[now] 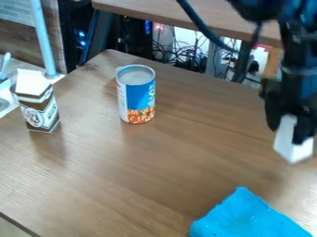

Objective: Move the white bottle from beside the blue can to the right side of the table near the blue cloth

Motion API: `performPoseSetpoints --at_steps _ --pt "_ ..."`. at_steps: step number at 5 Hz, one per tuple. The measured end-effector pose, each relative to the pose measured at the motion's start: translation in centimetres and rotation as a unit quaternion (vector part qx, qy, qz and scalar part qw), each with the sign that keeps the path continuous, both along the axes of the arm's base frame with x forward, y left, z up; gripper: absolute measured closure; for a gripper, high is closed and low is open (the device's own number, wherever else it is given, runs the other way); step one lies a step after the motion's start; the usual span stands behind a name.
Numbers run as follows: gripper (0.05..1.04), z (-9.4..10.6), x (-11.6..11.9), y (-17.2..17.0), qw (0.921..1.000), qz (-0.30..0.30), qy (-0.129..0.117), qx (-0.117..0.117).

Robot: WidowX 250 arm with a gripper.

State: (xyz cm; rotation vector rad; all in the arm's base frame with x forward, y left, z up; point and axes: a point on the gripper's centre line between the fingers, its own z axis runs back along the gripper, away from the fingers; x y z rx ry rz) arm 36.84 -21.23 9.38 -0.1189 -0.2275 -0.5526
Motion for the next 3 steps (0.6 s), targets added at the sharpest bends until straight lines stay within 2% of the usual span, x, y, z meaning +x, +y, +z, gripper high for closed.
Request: performPoseSetpoints --at_steps 1,2,3 --pt "0.434 -1.44 -1.18 -1.89 0.9989 -0.043 0.005 0.019" --pt "0.434 -1.59 -1.41 -2.63 0.9981 -0.056 -0.004 0.024" --pt "0.391 -2.03 -1.23 -2.46 0.9975 -0.060 -0.008 0.035"
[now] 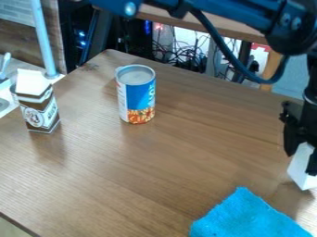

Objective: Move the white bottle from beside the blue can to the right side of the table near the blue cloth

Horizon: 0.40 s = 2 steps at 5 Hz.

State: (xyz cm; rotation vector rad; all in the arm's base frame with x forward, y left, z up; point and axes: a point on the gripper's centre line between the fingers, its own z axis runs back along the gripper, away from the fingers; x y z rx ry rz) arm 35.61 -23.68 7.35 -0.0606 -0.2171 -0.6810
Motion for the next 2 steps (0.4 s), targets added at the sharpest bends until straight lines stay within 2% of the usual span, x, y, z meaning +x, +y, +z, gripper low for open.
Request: performPoseSetpoints --at_steps 1,2 --pt "0.102 -0.48 0.20 0.05 1.0000 -0.005 -0.002 0.003" --pt "0.077 -0.77 0.25 0.06 1.0000 -0.008 -0.003 0.005"
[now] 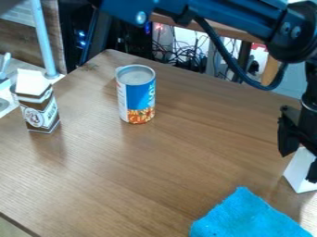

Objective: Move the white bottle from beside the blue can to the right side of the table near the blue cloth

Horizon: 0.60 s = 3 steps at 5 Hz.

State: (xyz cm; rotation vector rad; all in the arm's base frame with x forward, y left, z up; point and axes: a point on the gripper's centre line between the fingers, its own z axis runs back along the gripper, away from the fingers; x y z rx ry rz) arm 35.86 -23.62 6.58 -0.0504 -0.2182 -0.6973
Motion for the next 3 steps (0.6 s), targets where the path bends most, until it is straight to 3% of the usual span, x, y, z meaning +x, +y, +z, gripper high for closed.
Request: performPoseSetpoints --at_steps 1,2,3 --pt "0.081 -0.3 -0.2 0.2 1.0000 0.001 0.006 0.005" --pt "0.082 1.0 -0.7 0.9 0.9997 0.007 0.012 0.019" --pt "0.082 7.2 -1.7 2.6 0.9999 0.017 -0.001 -0.002"
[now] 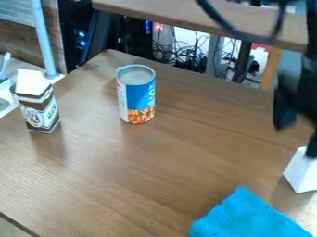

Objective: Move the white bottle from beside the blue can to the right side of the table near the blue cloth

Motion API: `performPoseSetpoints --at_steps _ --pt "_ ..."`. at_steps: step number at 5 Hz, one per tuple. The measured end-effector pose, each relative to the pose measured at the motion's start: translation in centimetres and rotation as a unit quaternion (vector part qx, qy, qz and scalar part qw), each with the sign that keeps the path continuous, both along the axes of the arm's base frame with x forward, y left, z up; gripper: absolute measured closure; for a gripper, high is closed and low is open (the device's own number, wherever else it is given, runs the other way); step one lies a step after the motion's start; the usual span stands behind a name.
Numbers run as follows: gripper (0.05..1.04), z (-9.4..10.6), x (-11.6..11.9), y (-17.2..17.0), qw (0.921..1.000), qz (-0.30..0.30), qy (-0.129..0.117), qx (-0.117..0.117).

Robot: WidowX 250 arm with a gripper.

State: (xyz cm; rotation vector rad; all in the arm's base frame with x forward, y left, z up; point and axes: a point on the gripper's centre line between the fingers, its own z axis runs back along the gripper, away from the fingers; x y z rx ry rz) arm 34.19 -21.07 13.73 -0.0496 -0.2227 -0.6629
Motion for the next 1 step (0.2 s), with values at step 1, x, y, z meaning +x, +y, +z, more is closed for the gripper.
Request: performPoseSetpoints --at_steps 1 --pt "0.082 4.77 -1.09 4.10 0.9977 0.045 -0.027 -0.043"
